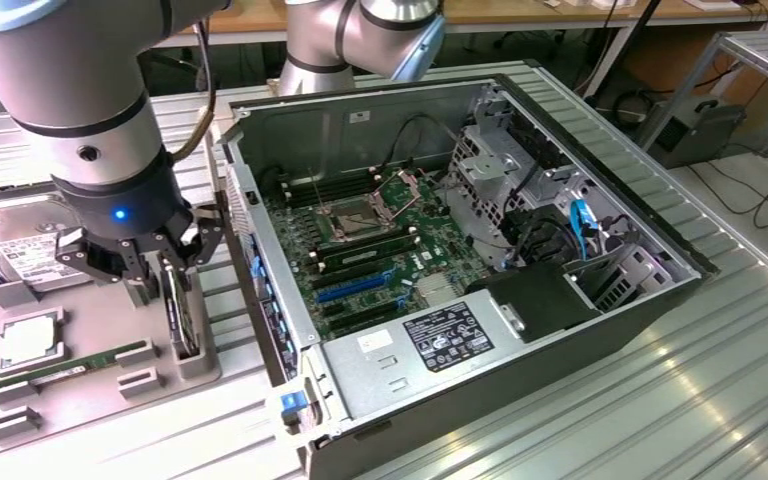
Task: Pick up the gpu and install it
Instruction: 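Pick up the gpu and move the gpu toward the slot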
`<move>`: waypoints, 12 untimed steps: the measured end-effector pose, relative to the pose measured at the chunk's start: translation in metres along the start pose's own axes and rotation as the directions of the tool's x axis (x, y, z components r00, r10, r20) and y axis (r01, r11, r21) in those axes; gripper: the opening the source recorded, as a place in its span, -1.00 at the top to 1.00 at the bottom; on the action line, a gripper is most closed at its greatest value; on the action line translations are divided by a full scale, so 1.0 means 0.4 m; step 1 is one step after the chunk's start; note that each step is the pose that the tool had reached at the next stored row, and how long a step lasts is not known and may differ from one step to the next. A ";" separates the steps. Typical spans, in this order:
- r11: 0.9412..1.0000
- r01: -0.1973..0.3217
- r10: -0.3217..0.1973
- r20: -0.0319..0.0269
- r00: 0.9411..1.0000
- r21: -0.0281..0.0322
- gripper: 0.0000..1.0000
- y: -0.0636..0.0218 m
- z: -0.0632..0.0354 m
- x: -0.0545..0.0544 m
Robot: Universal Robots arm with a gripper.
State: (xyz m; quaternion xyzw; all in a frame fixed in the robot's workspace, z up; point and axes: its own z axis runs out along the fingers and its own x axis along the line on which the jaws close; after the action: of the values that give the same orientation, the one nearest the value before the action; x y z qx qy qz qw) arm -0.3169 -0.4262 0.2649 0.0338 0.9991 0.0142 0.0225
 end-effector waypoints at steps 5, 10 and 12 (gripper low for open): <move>1.000 0.000 0.000 0.001 1.000 0.000 0.28 0.012 0.019 0.002; 1.000 0.000 0.000 0.002 1.000 0.000 0.28 0.011 0.038 0.009; 1.000 0.000 0.000 0.002 1.000 -0.002 0.28 0.011 0.044 0.010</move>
State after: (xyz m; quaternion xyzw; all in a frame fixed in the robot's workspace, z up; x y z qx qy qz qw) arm -0.3199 -0.4209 0.2475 0.0337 0.9990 0.0151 0.0238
